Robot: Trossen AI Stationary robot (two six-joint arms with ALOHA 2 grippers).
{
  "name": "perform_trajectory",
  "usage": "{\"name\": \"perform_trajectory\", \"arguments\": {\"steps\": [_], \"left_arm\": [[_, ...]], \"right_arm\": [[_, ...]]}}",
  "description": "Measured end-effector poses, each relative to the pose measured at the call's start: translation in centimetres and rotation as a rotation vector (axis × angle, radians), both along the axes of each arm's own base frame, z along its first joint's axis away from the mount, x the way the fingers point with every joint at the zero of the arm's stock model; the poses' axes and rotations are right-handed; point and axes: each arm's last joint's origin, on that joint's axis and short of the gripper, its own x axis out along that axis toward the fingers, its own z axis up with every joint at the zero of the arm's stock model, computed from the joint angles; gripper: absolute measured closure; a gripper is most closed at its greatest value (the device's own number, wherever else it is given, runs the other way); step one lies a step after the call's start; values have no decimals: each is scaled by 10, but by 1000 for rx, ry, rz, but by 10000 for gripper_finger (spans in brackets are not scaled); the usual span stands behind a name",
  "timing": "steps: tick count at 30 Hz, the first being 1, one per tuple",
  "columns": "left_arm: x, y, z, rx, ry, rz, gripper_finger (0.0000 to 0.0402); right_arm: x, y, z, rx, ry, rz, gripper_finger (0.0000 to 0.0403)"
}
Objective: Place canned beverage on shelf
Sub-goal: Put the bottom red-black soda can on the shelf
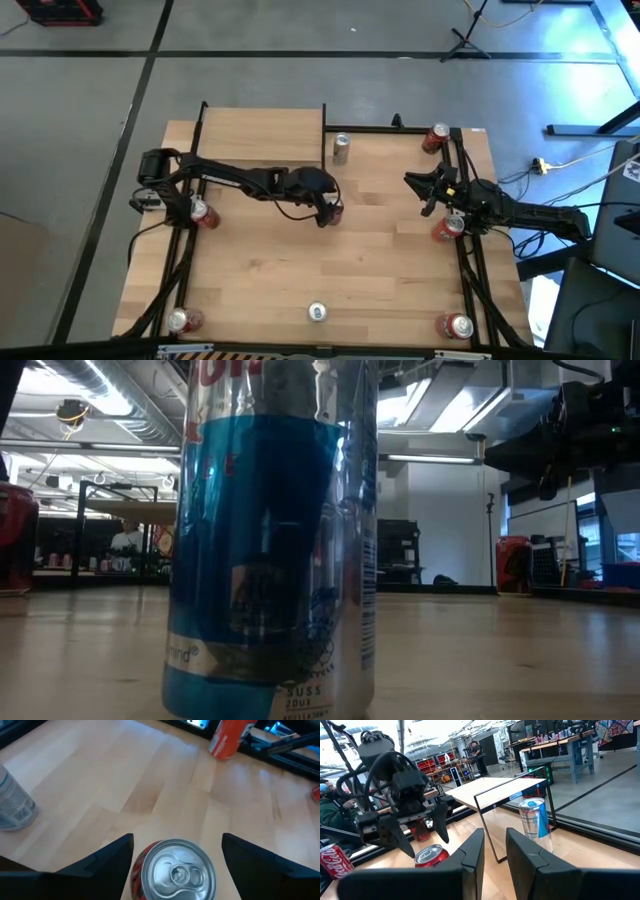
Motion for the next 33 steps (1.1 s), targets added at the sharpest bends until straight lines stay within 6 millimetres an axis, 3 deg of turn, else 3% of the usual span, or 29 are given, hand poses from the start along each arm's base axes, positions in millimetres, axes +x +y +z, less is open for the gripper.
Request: {"name": "perform_trajectory", "arguments": {"steps": [5,9,22,33], "left_arm": [[-1,-5,-2,64,34,-27,109],[0,-7,-18,75,115,-35,109],[-3,-11,-21,116,148,-81,109],[-5,-10,-8,66,81,-22,109]], "right_arm": [[0,0,0,0,0,0,333],[0,0,0,0,0,0,333],[0,0,0,0,2,0,333],[0,0,0,1,2,0,333]]}}
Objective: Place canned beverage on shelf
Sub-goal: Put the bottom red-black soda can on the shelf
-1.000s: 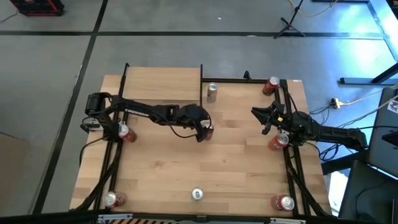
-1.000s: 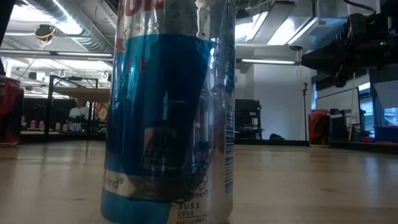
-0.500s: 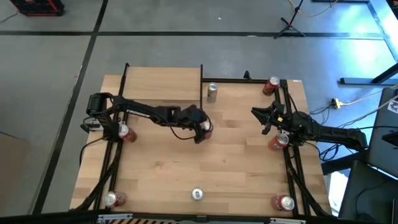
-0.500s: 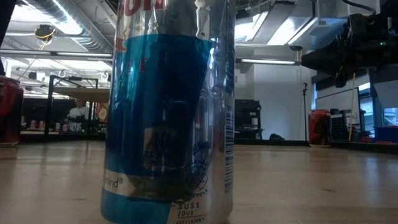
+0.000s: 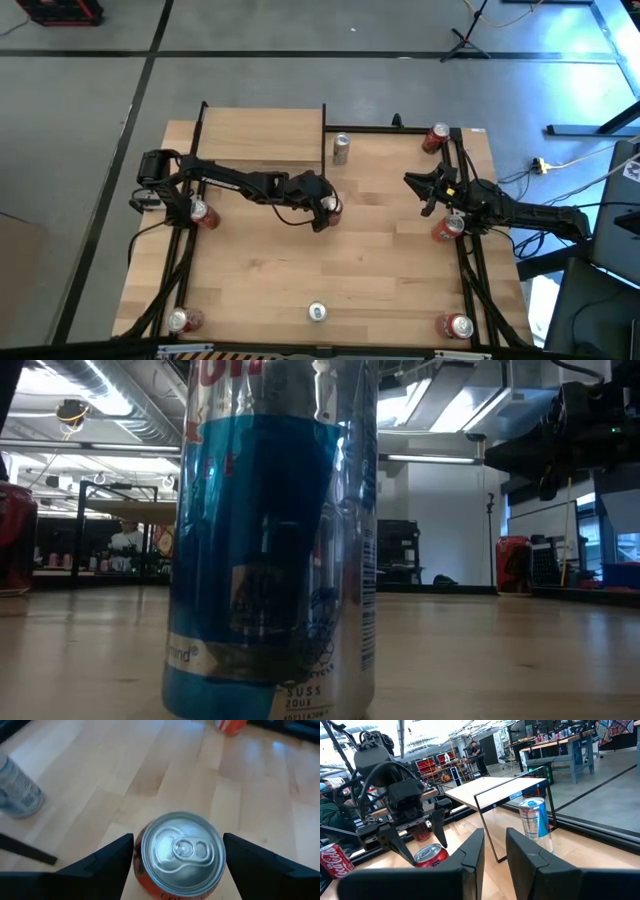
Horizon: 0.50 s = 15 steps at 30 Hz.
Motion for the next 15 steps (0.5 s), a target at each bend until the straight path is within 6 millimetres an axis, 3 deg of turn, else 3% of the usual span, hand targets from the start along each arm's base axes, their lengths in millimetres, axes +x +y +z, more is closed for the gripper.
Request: {"name": "perform_trajectory", "arguments": {"steps": [5,15], "left_arm": [[1,-1,1,-6,-16,-33,106],[1,-1,1,10,-13,-26,57]], "right_arm": [[0,0,0,0,1,0,333],[0,0,0,1,2,-9,333]]}}
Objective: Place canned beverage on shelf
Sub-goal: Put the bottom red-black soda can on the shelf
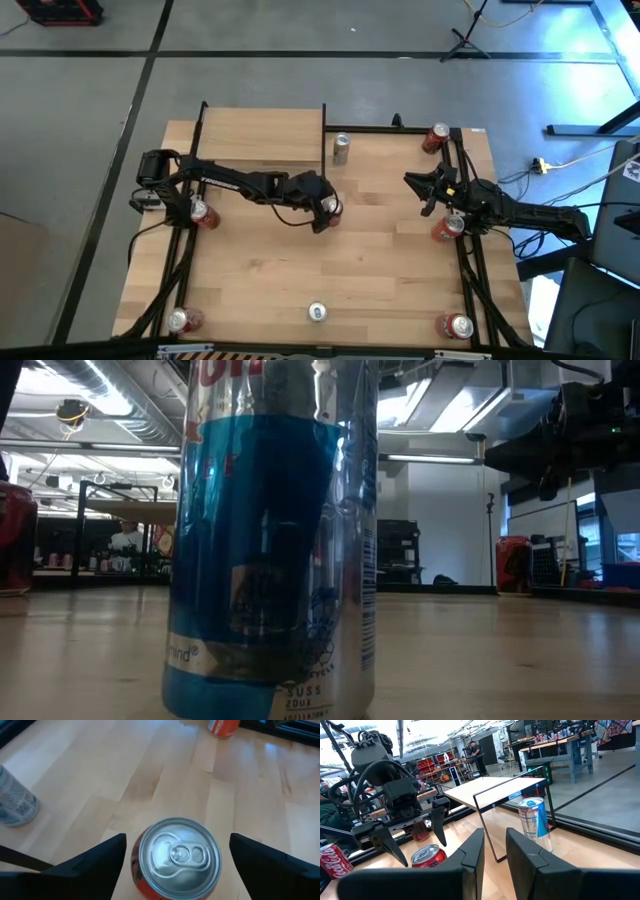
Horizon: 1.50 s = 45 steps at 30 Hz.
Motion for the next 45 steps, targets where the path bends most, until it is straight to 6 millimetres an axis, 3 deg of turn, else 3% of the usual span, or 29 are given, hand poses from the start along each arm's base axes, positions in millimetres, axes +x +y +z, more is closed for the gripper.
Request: {"name": "perform_trajectory", "arguments": {"steps": [7,22,40,45], "left_arm": [[3,-2,4,-15,-54,49,56],[-4,-2,-21,-47,39,33,56],[-7,-1,-36,-23,-62,54,56],[-5,0,-38,-35,-86,68,72]], "right_arm": [[0,0,0,0,3,-1,333],[0,0,-1,1,6,-2,333],[0,0,-1,2,10,-3,333],[0,0,-1,2,14,-3,333]]}}
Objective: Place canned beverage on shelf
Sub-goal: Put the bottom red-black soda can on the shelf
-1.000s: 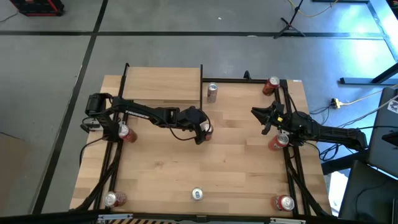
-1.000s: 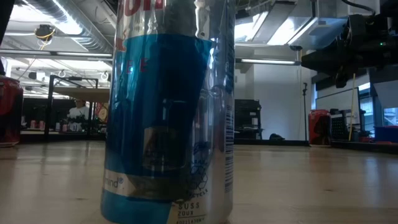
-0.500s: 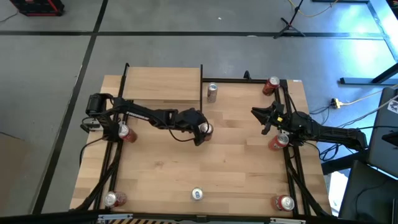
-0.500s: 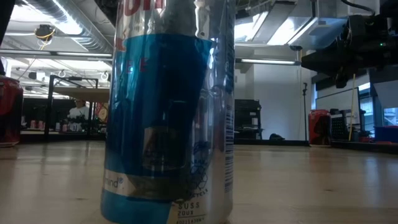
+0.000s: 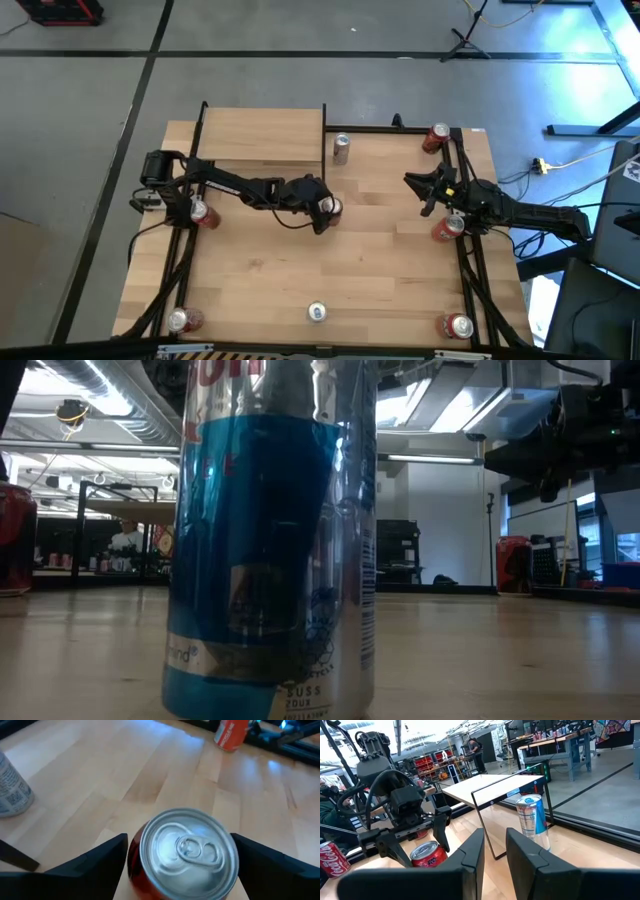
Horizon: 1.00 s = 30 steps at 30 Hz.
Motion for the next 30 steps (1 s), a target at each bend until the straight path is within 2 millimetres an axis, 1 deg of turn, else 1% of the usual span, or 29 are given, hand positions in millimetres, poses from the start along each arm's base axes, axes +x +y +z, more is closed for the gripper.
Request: {"name": "perform_trajectory", "arguments": {"steps": [7,11,14,18,21,25,30], "left_arm": [[-1,0,4,-49,-21,37,125],[-8,1,19,-38,-27,59,140],[-15,5,35,-26,-46,85,140],[-22,8,49,-27,-64,95,140],[-29,8,69,-40,-127,101,140],[-45,11,92,-72,-165,113,140],[-74,16,126,-69,-209,136,140]], "right_arm": [[0,0,0,1,2,0,333],[0,0,0,1,2,0,333],[0,0,0,1,2,0,333],[0,0,0,1,2,0,333],[0,0,0,0,0,0,333],[0,0,1,0,-6,0,333],[0,1,4,3,-31,24,333]]}}
